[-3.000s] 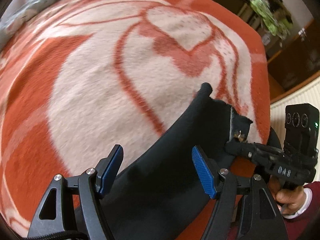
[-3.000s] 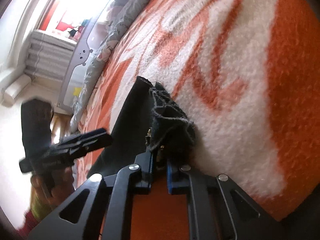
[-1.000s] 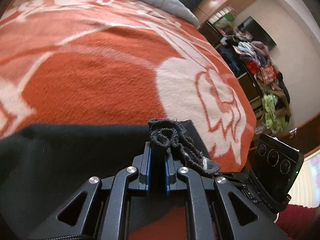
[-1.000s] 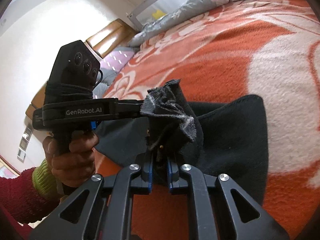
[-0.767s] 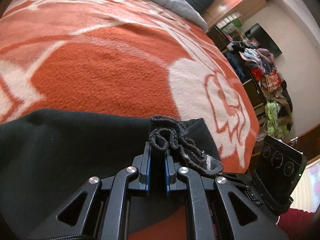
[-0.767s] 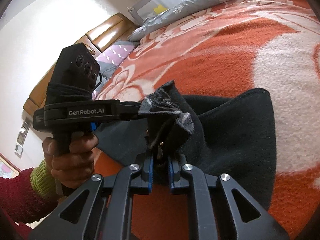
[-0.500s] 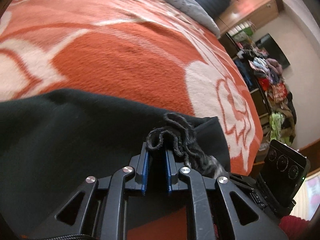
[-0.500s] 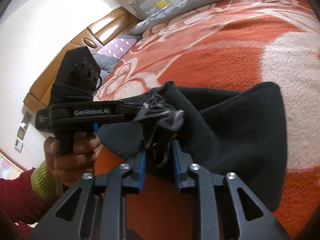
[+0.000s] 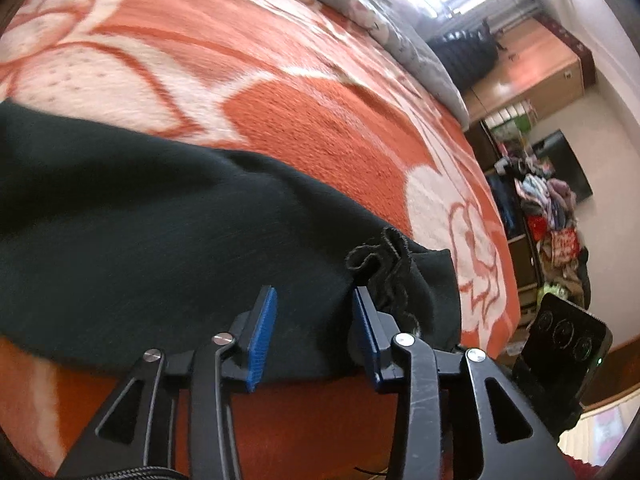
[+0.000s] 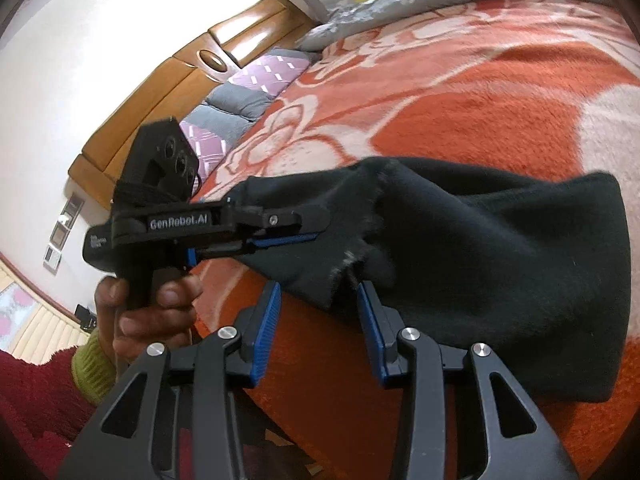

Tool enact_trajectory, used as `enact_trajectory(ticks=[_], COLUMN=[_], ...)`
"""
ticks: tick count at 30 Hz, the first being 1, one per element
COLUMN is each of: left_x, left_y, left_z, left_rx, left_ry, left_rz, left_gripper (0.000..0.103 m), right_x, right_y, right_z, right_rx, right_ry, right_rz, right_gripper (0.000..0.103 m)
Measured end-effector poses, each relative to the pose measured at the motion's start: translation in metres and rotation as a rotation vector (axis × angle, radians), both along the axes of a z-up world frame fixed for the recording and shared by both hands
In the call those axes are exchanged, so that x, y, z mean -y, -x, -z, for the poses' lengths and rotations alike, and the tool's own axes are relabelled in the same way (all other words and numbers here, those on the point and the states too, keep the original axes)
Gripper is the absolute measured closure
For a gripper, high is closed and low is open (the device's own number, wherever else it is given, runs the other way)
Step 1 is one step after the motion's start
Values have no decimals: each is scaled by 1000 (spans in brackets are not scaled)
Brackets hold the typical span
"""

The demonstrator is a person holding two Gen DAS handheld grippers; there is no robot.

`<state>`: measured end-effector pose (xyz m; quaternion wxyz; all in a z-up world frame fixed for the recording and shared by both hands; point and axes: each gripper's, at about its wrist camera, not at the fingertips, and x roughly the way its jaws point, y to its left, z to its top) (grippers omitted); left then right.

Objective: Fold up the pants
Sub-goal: 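Press and smooth the folded pants with both open grippers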

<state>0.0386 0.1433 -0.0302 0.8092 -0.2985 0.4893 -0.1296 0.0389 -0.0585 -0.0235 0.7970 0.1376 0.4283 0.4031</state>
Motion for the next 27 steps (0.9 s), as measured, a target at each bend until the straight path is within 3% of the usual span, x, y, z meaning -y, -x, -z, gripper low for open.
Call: enact_trajectory(ticks=[9,15,18,27], left_x=[-38,-61,-72,-117], left_y=[42,63,73,96], left_z=[1,3,5,19], left_rx=[-9,-27,-36,-81], left_ry=[45,46,51,84], left_rz=[-136,-226,-272,-428], left_gripper=[61,59,53,53], right_x=[-14,-34,-43,-71], right_y=[-5,-9,-10,-20], right_z=[-17,-19,-20,-19], right_rx=[23,26,25,13], right_ry=[-10,10,23,45], right_rz=[-19,-50,-72,-113], right_gripper=[61,61,61,59])
